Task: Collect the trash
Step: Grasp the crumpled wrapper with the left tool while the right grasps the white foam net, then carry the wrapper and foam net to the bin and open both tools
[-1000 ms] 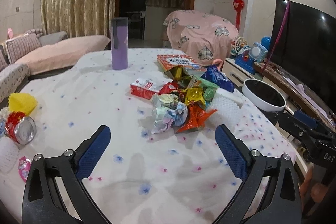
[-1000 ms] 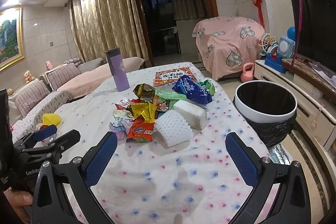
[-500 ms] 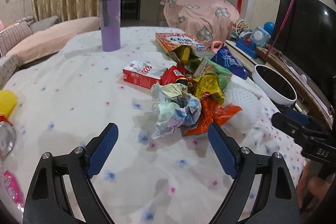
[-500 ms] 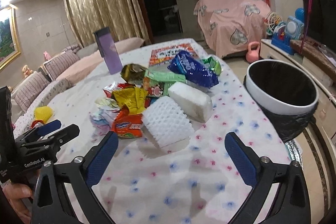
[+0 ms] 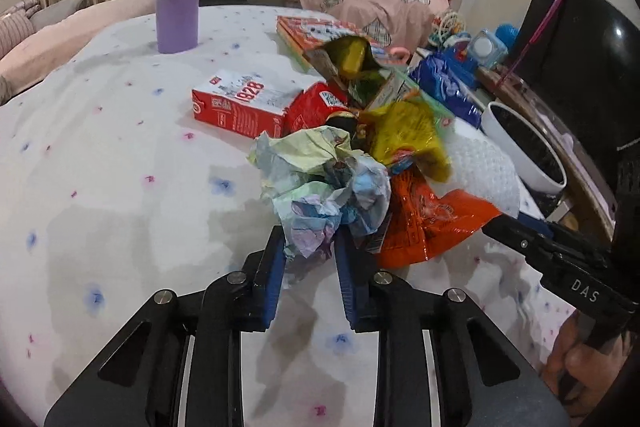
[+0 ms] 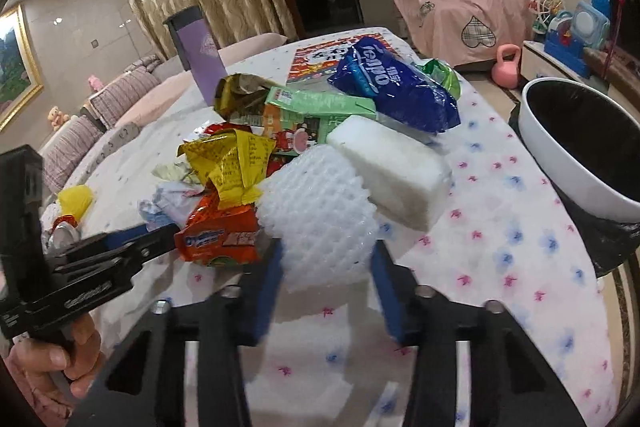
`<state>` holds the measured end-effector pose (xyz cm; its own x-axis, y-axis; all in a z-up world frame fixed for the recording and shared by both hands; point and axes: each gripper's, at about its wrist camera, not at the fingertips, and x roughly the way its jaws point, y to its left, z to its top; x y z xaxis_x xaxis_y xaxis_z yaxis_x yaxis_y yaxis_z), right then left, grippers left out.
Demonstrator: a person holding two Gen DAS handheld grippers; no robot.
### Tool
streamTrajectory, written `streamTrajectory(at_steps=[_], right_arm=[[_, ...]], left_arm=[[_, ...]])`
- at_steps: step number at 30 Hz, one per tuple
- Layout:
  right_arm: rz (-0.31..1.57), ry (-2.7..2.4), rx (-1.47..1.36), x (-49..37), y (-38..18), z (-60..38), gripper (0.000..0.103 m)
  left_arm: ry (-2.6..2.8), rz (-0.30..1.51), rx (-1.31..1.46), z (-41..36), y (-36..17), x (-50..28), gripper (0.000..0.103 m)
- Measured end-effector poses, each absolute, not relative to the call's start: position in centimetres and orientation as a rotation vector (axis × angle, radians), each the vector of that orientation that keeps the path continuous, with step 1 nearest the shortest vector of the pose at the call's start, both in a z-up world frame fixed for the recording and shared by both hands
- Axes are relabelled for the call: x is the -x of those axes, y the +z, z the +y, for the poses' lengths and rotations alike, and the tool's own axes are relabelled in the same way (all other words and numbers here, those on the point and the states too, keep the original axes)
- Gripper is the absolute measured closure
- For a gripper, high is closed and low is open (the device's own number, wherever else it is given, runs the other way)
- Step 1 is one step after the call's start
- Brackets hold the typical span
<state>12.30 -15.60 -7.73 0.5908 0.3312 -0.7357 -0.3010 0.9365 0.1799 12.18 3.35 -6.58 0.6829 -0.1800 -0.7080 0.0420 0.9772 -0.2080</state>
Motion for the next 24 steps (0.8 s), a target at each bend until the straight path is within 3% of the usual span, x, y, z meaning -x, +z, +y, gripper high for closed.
streamTrajectory(at_steps=[5,24], right_arm=[[0.831,0.392,-0.046,-10.7,-6.7,-16.1,0.074],[0.745,0.268,-0.121,-8.4,-3.0,-24.1,0.075]], left_arm=[[-0.119,0.758,0.180,3.5,-5.1,-10.2,0.086],[-0.341,0.696,0.090,-6.8,-1.0,-10.6,0.086]])
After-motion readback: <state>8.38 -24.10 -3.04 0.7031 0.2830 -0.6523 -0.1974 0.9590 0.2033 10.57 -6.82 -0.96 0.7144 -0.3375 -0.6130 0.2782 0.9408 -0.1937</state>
